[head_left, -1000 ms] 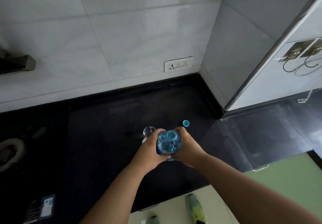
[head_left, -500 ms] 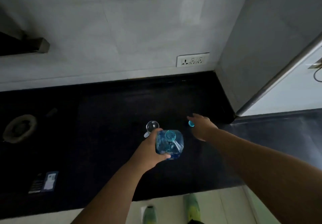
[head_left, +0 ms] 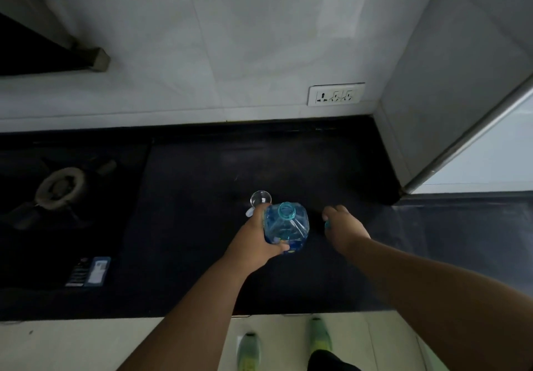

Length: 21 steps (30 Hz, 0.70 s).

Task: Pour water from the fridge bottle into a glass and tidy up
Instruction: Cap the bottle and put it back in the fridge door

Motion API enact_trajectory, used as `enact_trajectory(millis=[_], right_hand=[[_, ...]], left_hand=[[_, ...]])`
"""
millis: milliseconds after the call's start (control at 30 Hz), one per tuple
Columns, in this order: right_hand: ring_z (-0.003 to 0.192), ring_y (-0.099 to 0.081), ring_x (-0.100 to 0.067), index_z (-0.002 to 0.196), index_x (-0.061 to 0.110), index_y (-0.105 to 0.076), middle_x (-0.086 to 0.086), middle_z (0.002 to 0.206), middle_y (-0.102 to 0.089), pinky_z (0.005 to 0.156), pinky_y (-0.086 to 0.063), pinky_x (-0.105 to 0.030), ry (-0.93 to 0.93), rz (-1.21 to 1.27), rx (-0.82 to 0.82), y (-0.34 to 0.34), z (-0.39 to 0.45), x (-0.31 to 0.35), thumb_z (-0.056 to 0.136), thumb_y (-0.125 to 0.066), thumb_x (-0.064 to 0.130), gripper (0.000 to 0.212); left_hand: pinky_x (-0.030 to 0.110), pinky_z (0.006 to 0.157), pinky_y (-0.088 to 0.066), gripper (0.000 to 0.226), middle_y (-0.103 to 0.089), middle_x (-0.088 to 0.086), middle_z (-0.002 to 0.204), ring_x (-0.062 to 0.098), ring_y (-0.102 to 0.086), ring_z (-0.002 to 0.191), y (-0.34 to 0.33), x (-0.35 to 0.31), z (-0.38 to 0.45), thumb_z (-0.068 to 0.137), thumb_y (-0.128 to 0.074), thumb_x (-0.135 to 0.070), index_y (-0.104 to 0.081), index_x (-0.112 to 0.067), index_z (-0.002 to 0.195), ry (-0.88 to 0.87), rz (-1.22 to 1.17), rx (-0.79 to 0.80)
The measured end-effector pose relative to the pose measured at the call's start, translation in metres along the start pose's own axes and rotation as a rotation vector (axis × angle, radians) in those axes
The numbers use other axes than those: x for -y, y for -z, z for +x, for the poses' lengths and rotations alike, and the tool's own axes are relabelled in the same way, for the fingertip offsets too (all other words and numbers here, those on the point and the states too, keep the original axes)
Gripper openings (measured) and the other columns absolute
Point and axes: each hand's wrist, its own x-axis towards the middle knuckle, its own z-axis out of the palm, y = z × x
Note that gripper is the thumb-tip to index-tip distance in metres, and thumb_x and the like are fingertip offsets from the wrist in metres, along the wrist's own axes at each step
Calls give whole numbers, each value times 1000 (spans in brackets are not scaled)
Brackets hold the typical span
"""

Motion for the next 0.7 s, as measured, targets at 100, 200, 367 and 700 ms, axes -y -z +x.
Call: enact_trajectory(millis=[100,200,367,700], right_hand=[[100,-66,-30,121,22,-68,-7,127,-50,87,-55,-33,-12,78,-18,18,-4,1,94,-63,21,27],[92,-68,-20,103,27,-77,-4,114,-65,74,-51,-21,-5,253,-100,56,-19,7,83,-76,31,21],[68,-64,-4,66,27,-70,7,76,-68,54,-40,-6,85,419,-308,143,-74,25,75,-84,21,18],[81,-73,-6,89,24,-77,5,95,-80,82,-57,-24,433,926,-422,282,-183,121,81,-87,15,16]], left_hand=[[18,90,-53,78,-66,-18,120,-3,-65,109,-7,-3,-6,76,-91,-16,-41,-54,122,2,-45,-71],[31,99,-57,81,-66,-15,125,2,-67,115,-18,-7,-19,70,-94,-23,-43,-50,127,13,-126,-163],[32,98,-58,81,-69,-15,122,2,-69,112,-21,-12,-51,64,-96,-26,-50,-51,124,-25,-214,-283],[32,95,-60,77,-71,-13,121,3,-70,110,61,-127,-105,65,-98,-32,-51,-44,124,-327,-224,-374]])
